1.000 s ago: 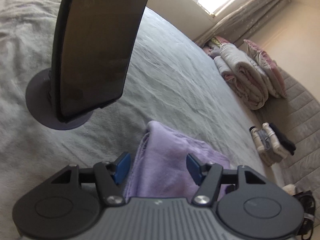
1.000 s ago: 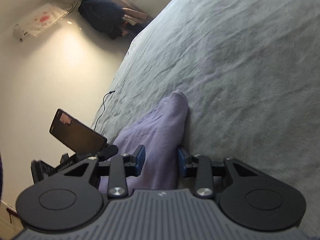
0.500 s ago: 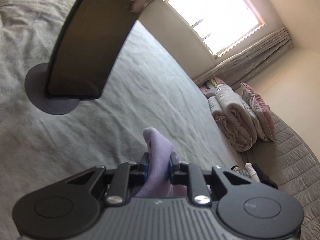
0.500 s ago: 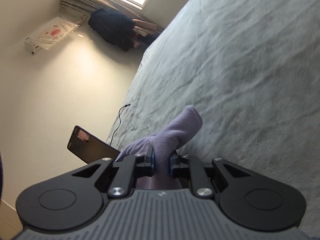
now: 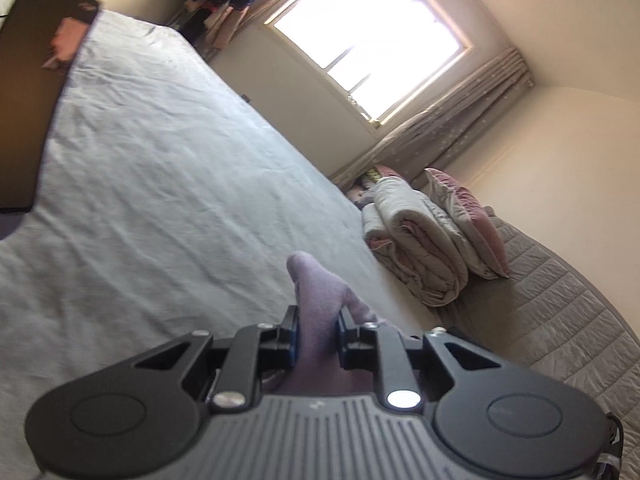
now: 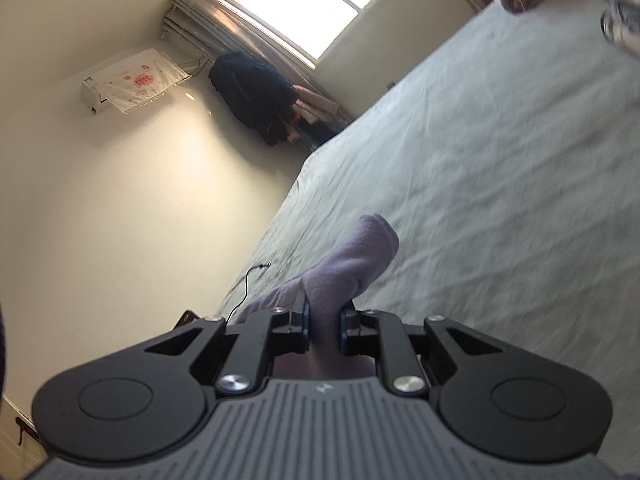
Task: Fold clothes
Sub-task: 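Lift the folded bundle with both grippers and carry it to the clothes stack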
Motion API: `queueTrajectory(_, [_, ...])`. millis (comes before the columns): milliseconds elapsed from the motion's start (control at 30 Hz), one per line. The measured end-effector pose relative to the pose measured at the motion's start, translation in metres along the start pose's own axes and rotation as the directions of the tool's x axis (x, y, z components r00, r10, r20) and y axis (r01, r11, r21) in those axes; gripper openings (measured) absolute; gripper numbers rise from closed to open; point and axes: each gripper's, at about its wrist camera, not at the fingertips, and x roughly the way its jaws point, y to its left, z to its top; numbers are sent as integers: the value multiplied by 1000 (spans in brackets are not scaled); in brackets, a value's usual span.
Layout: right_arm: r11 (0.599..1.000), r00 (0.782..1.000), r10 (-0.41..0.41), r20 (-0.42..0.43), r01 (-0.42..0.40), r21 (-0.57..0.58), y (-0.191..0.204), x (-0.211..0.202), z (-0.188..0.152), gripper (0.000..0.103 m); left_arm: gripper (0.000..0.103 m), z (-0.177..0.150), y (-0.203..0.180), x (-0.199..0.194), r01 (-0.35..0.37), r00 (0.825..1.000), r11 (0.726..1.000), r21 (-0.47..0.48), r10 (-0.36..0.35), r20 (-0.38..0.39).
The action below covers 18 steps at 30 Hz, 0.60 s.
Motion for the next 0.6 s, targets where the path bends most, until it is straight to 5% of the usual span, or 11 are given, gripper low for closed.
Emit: queueTrajectory(600, [982,973,-101,207,131,-137,-46,-125,141,16,18,-35,-186,103,205,979,975,90,-202,-42])
